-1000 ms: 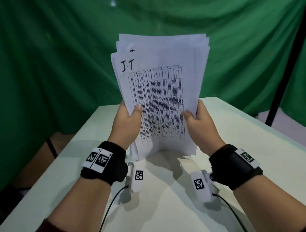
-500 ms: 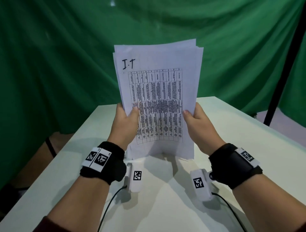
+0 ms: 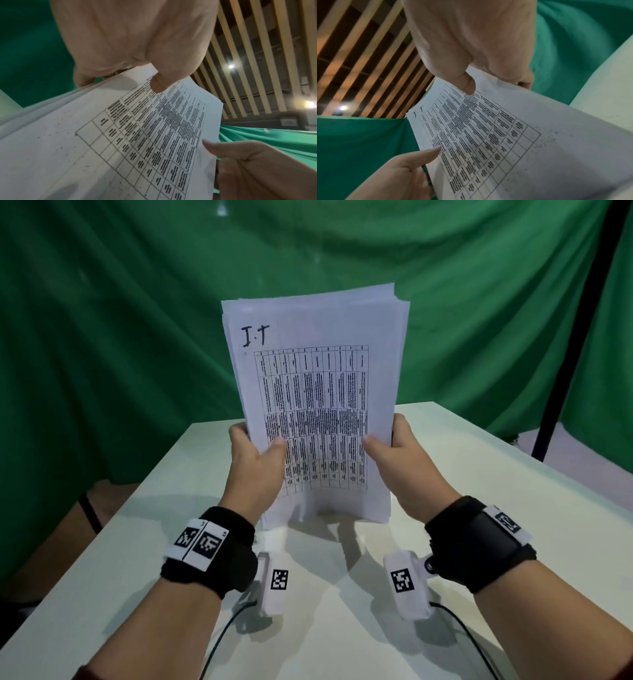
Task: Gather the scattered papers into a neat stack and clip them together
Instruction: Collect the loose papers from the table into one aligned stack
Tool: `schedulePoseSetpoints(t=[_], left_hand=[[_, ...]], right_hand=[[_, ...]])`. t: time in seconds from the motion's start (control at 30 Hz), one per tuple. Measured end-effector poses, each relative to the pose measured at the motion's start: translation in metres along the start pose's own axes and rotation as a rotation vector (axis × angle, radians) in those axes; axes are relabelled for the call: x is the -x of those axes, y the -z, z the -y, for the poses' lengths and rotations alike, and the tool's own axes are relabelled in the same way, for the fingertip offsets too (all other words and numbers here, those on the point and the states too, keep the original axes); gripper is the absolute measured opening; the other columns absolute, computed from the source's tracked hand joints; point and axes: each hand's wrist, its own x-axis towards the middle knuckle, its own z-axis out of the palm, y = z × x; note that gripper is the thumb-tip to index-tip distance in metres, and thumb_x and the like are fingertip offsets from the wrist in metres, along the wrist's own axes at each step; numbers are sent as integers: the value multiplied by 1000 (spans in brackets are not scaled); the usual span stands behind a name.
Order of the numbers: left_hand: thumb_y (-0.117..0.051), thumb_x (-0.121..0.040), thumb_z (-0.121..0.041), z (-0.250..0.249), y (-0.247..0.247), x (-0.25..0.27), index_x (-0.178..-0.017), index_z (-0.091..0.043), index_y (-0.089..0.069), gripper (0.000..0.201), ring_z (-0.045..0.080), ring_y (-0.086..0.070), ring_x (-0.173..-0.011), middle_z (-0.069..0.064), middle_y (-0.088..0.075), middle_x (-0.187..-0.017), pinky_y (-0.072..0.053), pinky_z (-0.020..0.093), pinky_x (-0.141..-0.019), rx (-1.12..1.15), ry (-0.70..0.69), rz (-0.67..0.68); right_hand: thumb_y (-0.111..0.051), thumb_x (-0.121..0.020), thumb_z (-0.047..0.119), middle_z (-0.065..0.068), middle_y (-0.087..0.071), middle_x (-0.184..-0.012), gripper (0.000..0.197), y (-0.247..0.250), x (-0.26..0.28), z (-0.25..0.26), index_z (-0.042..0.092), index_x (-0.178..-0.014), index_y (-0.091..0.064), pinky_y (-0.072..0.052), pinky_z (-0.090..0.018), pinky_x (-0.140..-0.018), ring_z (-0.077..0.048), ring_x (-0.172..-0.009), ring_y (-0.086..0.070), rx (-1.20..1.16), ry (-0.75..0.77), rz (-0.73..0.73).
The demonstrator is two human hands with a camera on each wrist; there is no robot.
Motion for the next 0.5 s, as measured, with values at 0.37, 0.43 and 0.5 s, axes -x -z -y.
schedulePoseSetpoints(t=[0.37,0.43,0.5], left_hand=[[-51,-109,-15,8,-3,0,-164,-52,-4,82,7,-56,-132,-13,-46,-158,-42,35,-112,-8,-102,70],[-50,-110,-18,7,-5,1,-164,-50,-5,78,12,-56,-134,-13,-50,-155,-40,39,-116,-20,-85,85],[-48,-111,-22,8,-7,2,-164,-43,-9,70,18,-56,-132,-9,-53,-151,-43,40,-111,-17,-50,84]], right_hand=[[-40,-110,4,20,-56,-135,64,2,6,5,33,-162,-17,-49,-2,-69,18,-88,-64,103,175,-3],[-41,-110,8,23,-58,-132,62,1,5,6,34,-162,-19,-49,-2,-69,16,-90,-65,101,163,-23],[-41,-110,8,22,-60,-129,58,1,6,5,32,-160,-22,-50,-2,-69,18,-89,-64,68,155,-39]])
